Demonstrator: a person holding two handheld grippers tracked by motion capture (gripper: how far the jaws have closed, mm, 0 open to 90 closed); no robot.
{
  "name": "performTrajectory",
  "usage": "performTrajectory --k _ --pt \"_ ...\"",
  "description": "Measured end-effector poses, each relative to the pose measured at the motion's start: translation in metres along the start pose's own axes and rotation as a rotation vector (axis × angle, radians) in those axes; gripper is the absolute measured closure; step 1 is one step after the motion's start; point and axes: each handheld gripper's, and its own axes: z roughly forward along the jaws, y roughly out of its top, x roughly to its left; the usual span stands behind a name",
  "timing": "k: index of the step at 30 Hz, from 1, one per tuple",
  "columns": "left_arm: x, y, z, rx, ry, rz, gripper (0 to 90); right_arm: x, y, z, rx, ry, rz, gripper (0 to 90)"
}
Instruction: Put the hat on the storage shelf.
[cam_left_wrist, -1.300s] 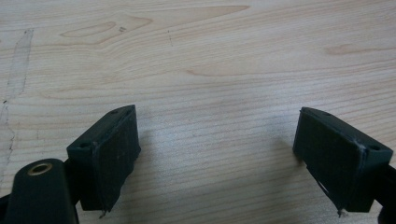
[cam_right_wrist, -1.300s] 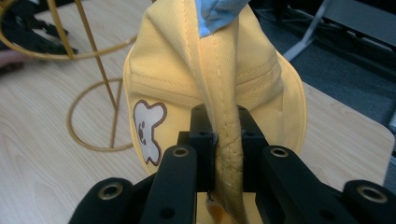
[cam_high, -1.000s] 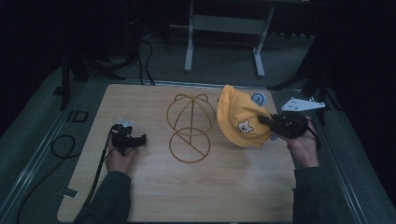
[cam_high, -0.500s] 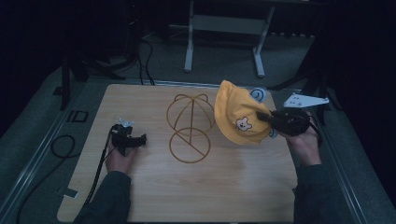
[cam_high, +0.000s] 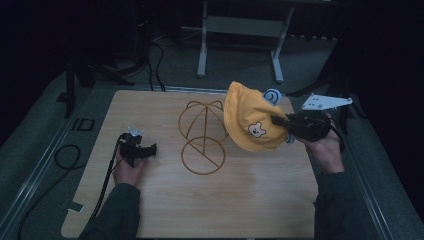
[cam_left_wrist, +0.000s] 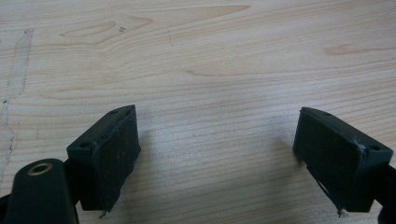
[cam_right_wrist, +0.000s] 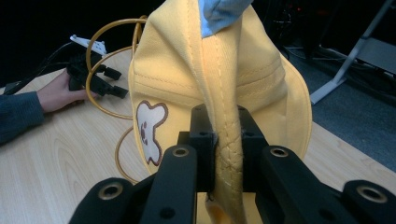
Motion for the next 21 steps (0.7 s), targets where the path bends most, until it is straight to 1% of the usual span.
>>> performTrajectory --k 11,12,21 --pt "0.0 0.0 0.0 0.0 0.0 0.0 14.6 0.003 0.016 0.004 -0.002 0.023 -0.026 81.7" --pt "0.0 0.0 0.0 0.0 0.0 0.0 14.6 0.003 0.017 0.005 -0.001 0.025 -0.023 81.7" --pt "0.0 0.0 0.0 0.0 0.0 0.0 14.5 0.004 0.029 0.012 0.027 0.025 -0.048 81.6"
